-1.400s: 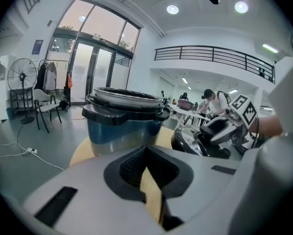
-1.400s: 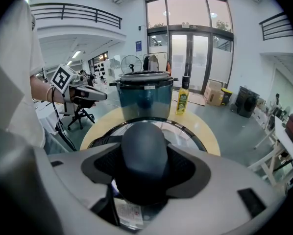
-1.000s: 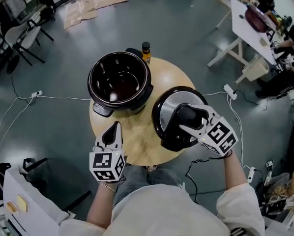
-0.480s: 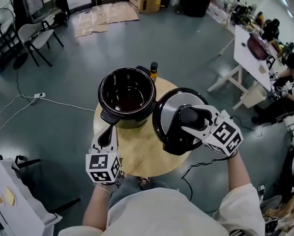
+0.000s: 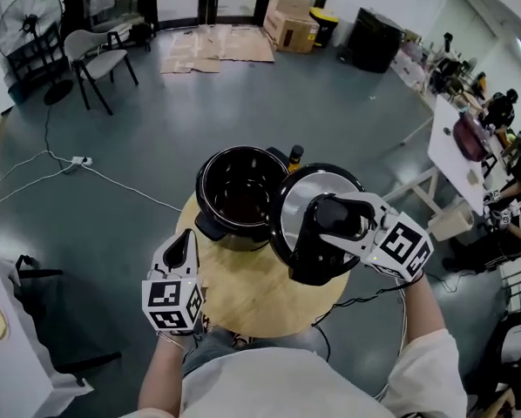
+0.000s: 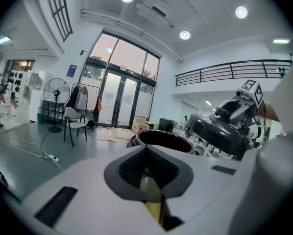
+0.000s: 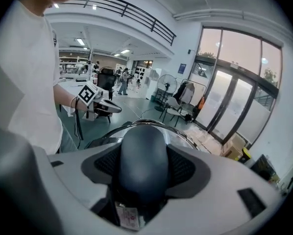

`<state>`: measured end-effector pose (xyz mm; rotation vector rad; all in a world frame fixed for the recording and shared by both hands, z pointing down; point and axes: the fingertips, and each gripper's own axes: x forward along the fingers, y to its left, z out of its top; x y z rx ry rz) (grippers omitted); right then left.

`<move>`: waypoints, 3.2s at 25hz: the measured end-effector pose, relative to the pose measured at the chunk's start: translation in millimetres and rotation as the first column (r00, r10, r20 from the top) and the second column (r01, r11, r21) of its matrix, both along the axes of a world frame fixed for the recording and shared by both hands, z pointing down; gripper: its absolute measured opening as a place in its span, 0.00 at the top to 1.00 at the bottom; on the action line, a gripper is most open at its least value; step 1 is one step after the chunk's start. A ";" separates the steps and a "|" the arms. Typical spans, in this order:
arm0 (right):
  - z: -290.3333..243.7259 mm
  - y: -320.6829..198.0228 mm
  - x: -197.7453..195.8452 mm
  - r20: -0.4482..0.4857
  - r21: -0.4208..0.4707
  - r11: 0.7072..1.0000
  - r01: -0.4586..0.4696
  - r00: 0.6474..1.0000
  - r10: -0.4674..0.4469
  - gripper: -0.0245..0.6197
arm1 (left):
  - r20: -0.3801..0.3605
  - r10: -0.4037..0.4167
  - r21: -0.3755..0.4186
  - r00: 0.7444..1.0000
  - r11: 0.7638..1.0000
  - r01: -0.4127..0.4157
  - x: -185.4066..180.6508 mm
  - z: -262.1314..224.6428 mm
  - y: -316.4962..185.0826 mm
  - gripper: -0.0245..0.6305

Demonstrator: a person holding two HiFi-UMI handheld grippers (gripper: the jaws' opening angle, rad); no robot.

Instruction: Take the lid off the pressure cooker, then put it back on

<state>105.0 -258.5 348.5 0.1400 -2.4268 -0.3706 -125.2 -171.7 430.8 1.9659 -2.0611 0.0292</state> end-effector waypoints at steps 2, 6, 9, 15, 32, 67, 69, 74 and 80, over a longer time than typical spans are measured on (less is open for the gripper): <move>-4.0 -5.2 -14.0 -0.013 0.006 0.998 0.062 0.998 -0.062 0.52 | 0.000 -0.029 0.000 1.000 1.000 0.029 -9.2 1.1 2.6 0.98; -7.1 -19.0 -42.2 -0.046 0.015 0.987 0.160 0.986 -0.159 0.52 | -0.021 -0.089 0.001 0.996 0.996 0.089 -26.9 7.0 5.9 0.98; -7.4 -29.3 -63.0 -0.054 0.011 0.975 0.224 0.973 -0.223 0.52 | -0.039 -0.132 -0.001 0.990 0.991 0.132 -38.9 11.0 7.4 0.98; -11.2 -40.6 -100.3 -0.076 -0.011 0.941 0.338 0.938 -0.338 0.52 | -0.037 -0.199 -0.011 0.979 0.980 0.199 -61.0 7.0 10.1 0.98; 24.0 -55.0 -141.3 -0.127 -0.155 0.834 0.530 0.827 -0.548 0.52 | -0.030 -0.271 -0.085 0.962 0.960 0.268 -74.0 29.5 6.0 0.98; 75.4 -57.3 -172.7 -0.126 -0.265 0.761 0.592 0.762 -0.636 0.52 | -0.026 -0.278 -0.151 0.960 0.951 0.271 -86.1 57.0 4.4 0.98; 78.2 -57.2 -173.6 -0.129 -0.274 0.757 0.593 0.758 -0.639 0.52 | -0.031 -0.284 -0.152 0.958 0.949 0.277 -87.3 56.2 6.2 0.98; 78.1 -57.1 -174.3 -0.127 -0.280 0.762 0.584 0.764 -0.632 0.52 | -0.036 -0.292 -0.157 0.956 0.946 0.283 -95.0 58.8 11.5 0.98; 78.0 -57.6 -175.8 -0.125 -0.277 0.780 0.561 0.784 -0.608 0.51 | -0.053 -0.277 -0.160 0.959 0.951 0.266 -95.1 61.6 8.4 0.98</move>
